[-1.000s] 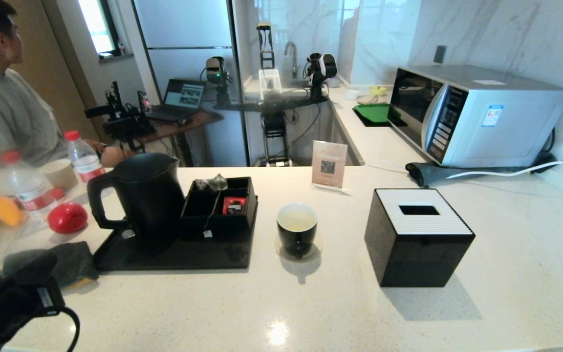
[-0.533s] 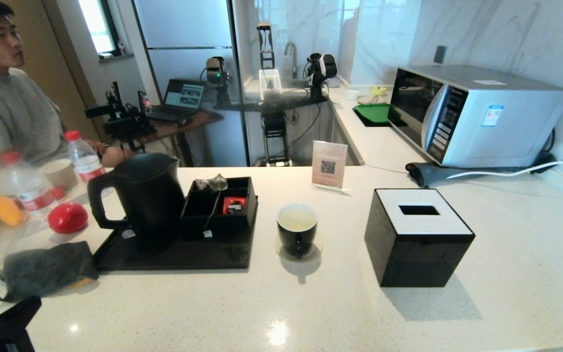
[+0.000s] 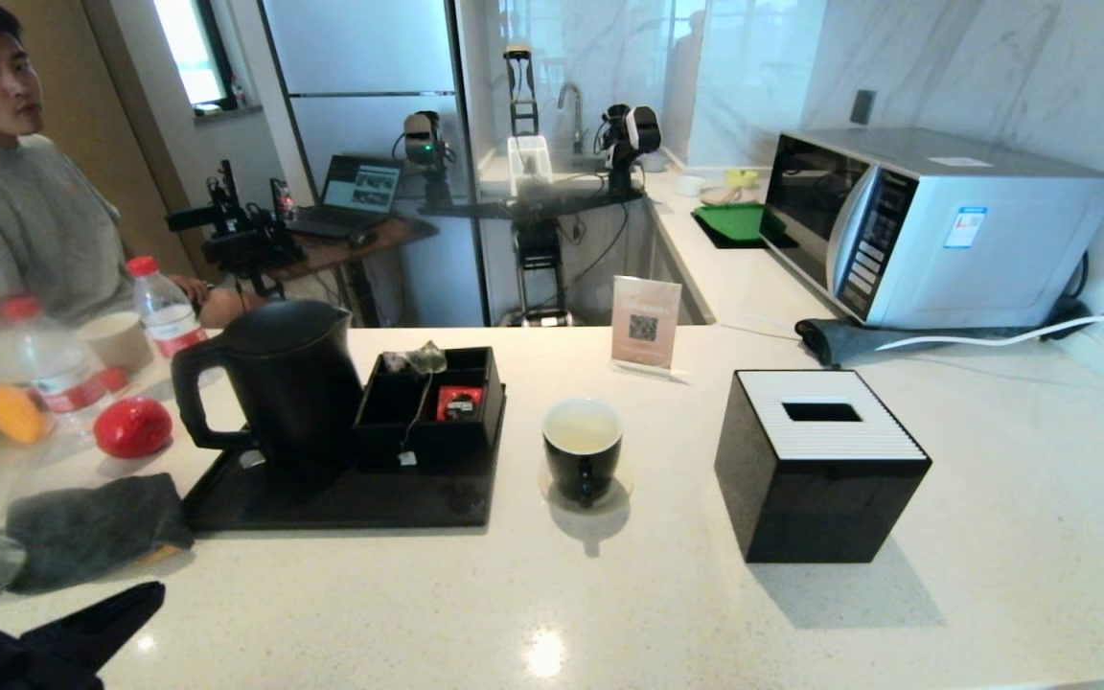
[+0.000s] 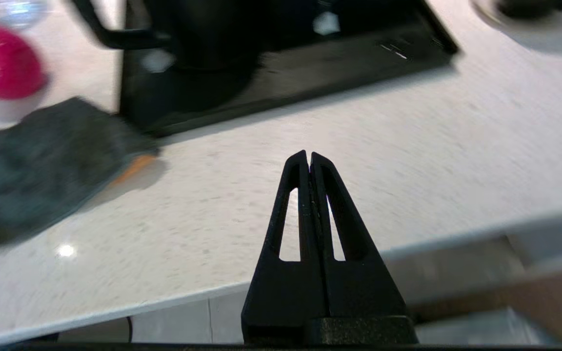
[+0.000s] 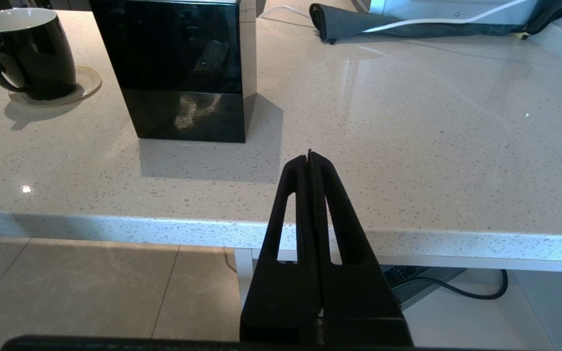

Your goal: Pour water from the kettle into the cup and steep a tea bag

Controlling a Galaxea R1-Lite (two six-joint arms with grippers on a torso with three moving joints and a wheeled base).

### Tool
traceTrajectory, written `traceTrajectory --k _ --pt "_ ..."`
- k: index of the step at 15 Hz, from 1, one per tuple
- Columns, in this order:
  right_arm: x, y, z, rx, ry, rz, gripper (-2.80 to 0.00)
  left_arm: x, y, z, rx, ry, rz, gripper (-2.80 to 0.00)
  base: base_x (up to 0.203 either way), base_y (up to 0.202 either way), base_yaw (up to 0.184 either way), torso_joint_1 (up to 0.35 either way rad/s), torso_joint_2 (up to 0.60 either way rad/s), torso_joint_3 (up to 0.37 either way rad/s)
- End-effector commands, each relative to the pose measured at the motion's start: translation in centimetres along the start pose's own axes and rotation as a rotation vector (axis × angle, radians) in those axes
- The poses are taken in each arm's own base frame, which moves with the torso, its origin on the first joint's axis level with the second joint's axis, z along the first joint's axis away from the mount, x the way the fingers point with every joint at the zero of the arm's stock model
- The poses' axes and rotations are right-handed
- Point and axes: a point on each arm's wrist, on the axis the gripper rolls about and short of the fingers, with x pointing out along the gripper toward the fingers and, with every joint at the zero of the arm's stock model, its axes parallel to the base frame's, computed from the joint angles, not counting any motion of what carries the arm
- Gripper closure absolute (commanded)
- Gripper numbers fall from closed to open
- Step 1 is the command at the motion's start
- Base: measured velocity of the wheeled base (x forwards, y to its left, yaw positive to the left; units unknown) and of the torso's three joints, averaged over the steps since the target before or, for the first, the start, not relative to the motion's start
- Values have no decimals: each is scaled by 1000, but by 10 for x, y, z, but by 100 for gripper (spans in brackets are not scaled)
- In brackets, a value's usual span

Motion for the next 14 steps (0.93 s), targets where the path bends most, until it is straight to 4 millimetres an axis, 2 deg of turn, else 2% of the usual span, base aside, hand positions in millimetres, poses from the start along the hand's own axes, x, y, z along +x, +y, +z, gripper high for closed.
traceTrajectory --k 1,3,7,11,14 --pt "0 0 0 -1 1 1 0 3 -2 16 41 104 -74 0 0 0 0 0 0 0" --pt "0 0 0 -1 1 1 0 16 -1 28 77 151 -95 0 0 0 0 0 0 0" --pt "0 0 0 -1 1 1 0 48 5 67 98 162 -106 0 0 0 0 0 0 0" --pt "0 0 0 -1 1 2 0 91 9 98 102 187 -119 0 0 0 0 0 0 0" --pt "0 0 0 -1 1 1 0 133 8 122 114 191 -126 0 0 0 0 0 0 0"
